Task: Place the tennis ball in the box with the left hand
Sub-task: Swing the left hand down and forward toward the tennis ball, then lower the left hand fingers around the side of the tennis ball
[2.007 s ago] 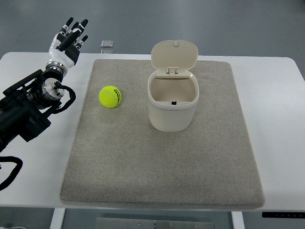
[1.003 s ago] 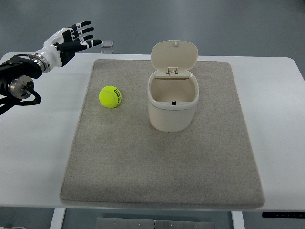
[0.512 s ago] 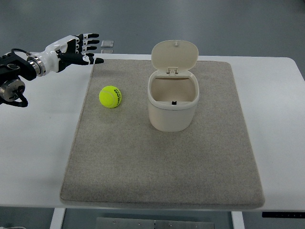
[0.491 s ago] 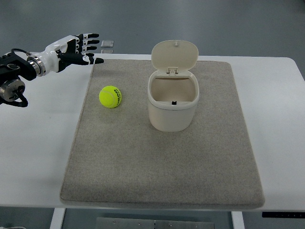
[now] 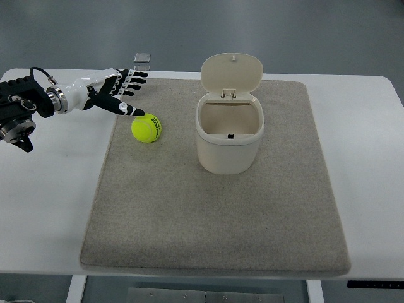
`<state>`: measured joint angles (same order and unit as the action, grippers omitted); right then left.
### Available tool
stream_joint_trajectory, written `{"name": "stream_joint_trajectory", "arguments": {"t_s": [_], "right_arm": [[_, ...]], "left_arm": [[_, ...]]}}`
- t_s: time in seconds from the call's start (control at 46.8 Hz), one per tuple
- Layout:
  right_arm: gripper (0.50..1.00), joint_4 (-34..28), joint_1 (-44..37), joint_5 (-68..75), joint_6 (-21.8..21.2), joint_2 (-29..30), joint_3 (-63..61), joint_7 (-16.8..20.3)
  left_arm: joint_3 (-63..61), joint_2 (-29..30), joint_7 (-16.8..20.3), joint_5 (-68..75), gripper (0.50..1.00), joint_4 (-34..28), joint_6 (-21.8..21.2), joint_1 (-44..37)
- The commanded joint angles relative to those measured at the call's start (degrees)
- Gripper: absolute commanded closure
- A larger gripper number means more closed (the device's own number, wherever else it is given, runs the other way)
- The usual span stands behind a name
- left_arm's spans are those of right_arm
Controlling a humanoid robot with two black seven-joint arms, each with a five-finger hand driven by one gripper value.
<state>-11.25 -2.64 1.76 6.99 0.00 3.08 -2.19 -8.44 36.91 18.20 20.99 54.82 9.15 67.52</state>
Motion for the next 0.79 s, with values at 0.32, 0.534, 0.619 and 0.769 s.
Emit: {"name": "stream_joint_trajectory", "arguments": {"t_s": [0.32, 0.534, 0.619, 0.769], "right_arm": [[0.599, 0.00, 0.00, 0.00, -0.04, 0.00, 0.00, 0.00], [0.599, 0.00, 0.00, 0.00, 0.04, 0.00, 0.00, 0.00], [0.599, 0.00, 0.00, 0.00, -0.05, 0.00, 0.00, 0.00], [0.599, 0.00, 0.00, 0.00, -0.05, 0.00, 0.00, 0.00]], "left_arm": [[-0.96, -0.09, 0.17, 2.39, 0.553, -0.42, 0.08, 0.51], [-0.52, -0.18, 0.26, 12.31, 0.572, 0.02, -1.07, 0.25], [-0.61, -0.35, 0.26, 13.46, 0.581, 0.02, -1.07, 0.16], [-0.87, -0.44, 0.26, 16.79, 0.589, 0.02, -1.07, 0.07]]}}
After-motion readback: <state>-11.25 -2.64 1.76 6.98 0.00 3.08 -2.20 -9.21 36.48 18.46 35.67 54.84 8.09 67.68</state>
